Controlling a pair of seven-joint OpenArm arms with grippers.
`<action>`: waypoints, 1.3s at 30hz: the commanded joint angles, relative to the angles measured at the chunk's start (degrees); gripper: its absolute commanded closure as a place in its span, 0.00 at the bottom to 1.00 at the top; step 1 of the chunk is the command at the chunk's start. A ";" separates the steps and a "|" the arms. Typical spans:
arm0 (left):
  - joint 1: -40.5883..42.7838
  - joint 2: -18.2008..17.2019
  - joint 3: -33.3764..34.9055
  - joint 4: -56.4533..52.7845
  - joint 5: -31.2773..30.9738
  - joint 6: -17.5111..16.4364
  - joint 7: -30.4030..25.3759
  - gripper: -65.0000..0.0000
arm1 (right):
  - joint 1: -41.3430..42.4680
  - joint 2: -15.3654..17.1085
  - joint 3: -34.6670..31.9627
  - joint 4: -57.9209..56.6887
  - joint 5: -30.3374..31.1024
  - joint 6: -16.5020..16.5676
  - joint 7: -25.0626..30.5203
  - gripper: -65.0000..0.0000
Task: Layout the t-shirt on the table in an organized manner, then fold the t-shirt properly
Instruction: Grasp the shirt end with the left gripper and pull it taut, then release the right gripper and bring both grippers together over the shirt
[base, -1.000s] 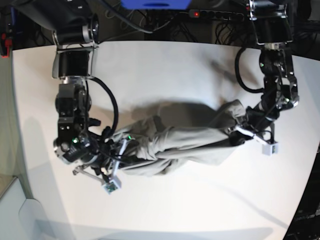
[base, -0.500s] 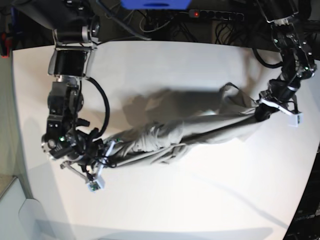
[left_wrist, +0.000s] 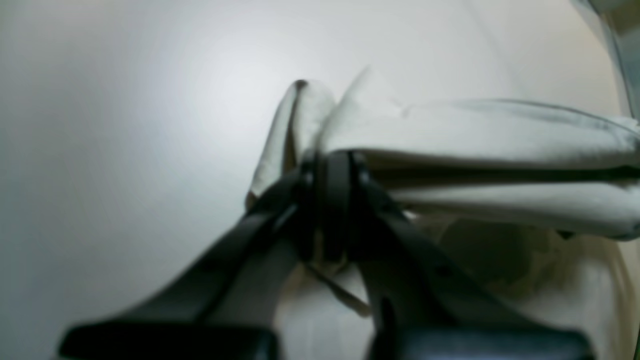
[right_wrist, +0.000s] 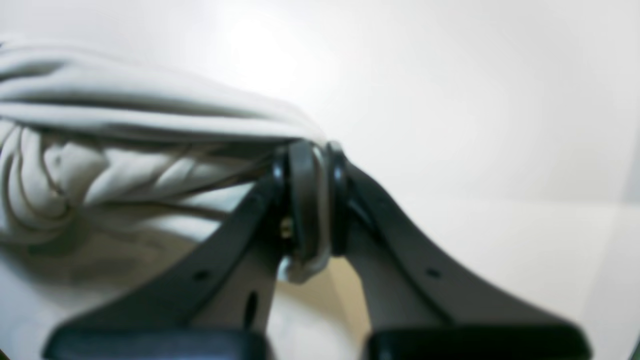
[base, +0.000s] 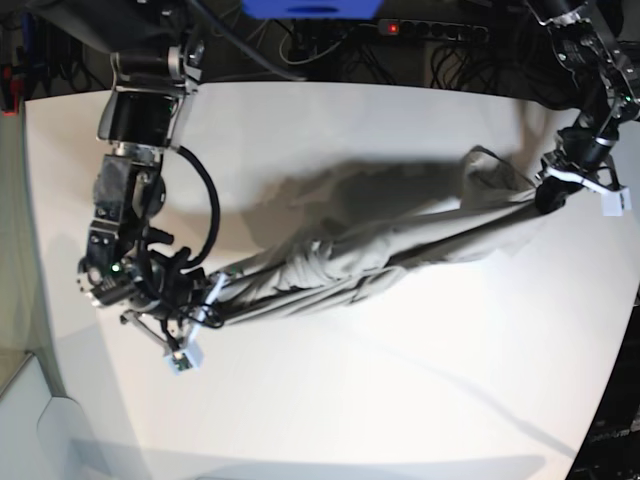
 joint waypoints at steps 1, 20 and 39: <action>0.82 -1.58 -1.78 1.04 2.71 2.90 -2.92 0.99 | 1.26 2.01 1.28 1.29 -5.50 -2.11 0.37 1.00; 0.47 1.41 1.47 5.70 2.71 2.90 10.18 0.99 | -10.60 0.95 -13.58 17.11 -5.32 -1.76 -1.30 0.96; 4.07 1.06 11.06 20.82 2.71 2.90 10.18 0.46 | -11.48 1.22 -24.83 26.52 -5.32 2.28 -10.97 0.46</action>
